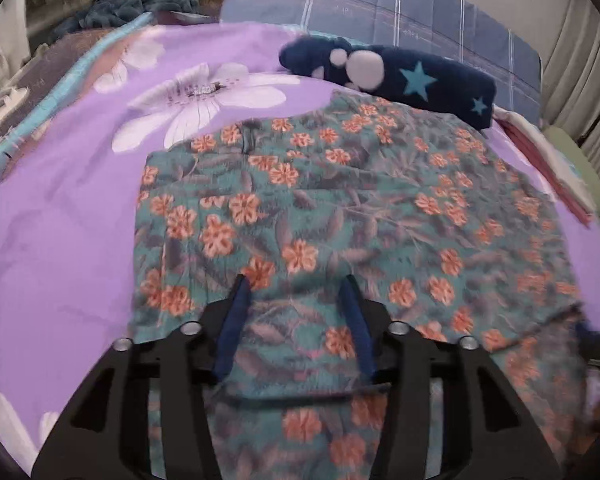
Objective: Fold small clothes
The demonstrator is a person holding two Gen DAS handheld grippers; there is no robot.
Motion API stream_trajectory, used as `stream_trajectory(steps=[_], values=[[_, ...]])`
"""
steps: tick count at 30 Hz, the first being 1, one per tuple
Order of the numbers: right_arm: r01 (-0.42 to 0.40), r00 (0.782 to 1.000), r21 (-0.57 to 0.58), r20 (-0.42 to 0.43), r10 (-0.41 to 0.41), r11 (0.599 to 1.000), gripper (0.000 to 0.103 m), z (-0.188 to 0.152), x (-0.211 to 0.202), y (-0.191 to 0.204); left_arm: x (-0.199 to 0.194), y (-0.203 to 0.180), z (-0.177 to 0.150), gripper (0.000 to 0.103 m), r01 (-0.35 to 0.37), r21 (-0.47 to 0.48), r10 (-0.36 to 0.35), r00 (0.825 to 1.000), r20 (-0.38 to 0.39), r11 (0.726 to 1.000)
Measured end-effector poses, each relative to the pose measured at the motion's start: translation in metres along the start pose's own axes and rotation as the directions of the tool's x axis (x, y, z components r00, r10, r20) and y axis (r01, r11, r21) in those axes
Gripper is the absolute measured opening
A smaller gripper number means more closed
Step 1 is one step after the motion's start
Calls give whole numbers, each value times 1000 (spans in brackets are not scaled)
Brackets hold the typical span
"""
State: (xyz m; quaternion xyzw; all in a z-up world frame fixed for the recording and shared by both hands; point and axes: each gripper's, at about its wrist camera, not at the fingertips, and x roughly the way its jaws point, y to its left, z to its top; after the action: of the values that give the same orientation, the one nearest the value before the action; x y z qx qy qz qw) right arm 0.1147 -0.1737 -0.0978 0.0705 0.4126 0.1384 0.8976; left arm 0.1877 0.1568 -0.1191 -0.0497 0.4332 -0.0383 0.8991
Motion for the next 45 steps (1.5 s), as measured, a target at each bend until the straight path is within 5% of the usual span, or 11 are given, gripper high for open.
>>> stream_trajectory(steps=[6, 7, 8, 9, 13, 16, 20, 28, 36, 42, 45], values=[[199, 978, -22, 70, -197, 980, 55, 22, 5, -17, 0, -12, -3, 62, -40, 51, 38, 999, 23, 998], [317, 948, -25, 35, -316, 948, 55, 21, 18, -27, -1, -10, -3, 62, -26, 41, 25, 999, 25, 999], [489, 871, -61, -19, -491, 870, 58, 16, 34, -38, -1, -8, -3, 63, -17, 35, 16, 1000, 27, 999], [523, 850, -46, -38, -525, 851, 63, 9, 40, -51, -2, -8, -4, 65, -7, 31, 6, 1000, 31, 999], [489, 871, 27, -64, -487, 872, 65, 16, 24, -56, 1, -15, -3, 70, -27, 58, 26, 999, 30, 998], [325, 946, 121, -42, -322, 938, 61, 31, 12, -62, 2, -17, -4, 71, -39, 70, 37, 999, 32, 997], [220, 975, 203, -5, -224, 954, 59, 72, 19, -86, 1, -18, -5, 71, -46, 75, 43, 998, 33, 996], [236, 972, 229, -56, -230, 944, 3, 127, 92, -129, 2, -15, -5, 78, -54, 63, 51, 998, 35, 997], [385, 921, 70, -86, -379, 920, 4, 121, 94, -122, 3, -17, -5, 80, -58, 70, 55, 998, 33, 996], [265, 962, 77, 48, -269, 961, 16, 111, 30, -79, 4, -16, -5, 84, -42, 65, 40, 999, 29, 997], [137, 990, -8, -23, -137, 991, 28, 71, 28, -43, 4, -16, -5, 84, -37, 66, 36, 999, 29, 997]])
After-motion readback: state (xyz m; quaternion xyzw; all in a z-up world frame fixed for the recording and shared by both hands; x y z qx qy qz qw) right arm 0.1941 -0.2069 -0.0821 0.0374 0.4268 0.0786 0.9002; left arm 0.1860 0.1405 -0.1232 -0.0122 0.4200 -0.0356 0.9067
